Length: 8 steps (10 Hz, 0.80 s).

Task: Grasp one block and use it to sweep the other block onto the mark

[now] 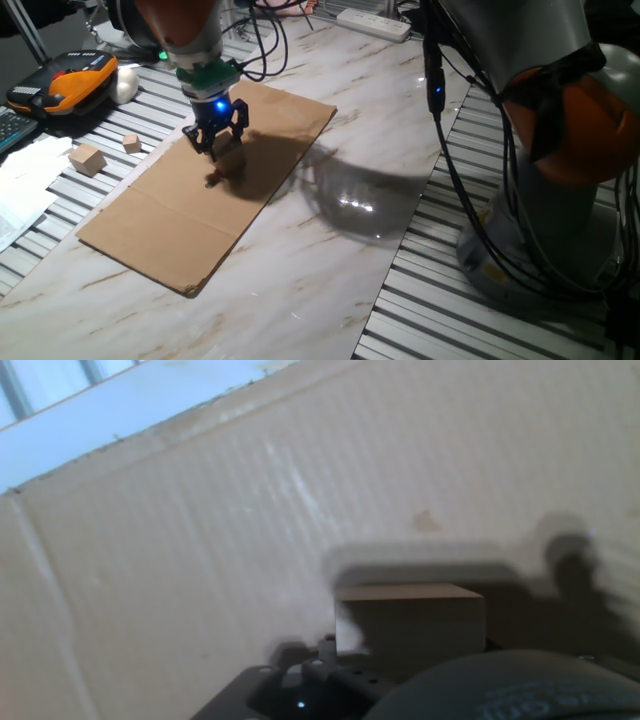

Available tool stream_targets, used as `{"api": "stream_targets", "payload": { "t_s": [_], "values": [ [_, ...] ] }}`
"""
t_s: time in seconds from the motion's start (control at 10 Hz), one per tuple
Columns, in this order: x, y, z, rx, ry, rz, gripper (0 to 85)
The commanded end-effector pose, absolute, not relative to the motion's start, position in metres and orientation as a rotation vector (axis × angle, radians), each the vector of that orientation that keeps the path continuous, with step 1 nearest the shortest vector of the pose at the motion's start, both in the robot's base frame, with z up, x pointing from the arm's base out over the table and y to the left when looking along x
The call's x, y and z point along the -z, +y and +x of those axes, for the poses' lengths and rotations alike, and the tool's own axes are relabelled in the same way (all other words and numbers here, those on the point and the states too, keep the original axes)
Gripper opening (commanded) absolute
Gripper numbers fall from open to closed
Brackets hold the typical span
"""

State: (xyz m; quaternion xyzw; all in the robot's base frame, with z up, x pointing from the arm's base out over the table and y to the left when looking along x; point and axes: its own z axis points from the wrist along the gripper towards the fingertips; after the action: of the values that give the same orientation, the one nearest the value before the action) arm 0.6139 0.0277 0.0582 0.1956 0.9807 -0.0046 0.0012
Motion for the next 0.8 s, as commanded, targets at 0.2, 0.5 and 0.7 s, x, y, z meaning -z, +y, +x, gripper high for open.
{"api": "stream_targets", "payload": {
  "t_s": [0.2,0.5,0.7],
  "values": [
    [-0.061,0.011,0.613,0.002,3.093,0.577,0.0],
    [-0.060,0.001,0.613,0.002,3.097,0.554,0.0],
    [-0.060,-0.005,0.613,0.003,3.098,0.539,0.0]
  ]
}}
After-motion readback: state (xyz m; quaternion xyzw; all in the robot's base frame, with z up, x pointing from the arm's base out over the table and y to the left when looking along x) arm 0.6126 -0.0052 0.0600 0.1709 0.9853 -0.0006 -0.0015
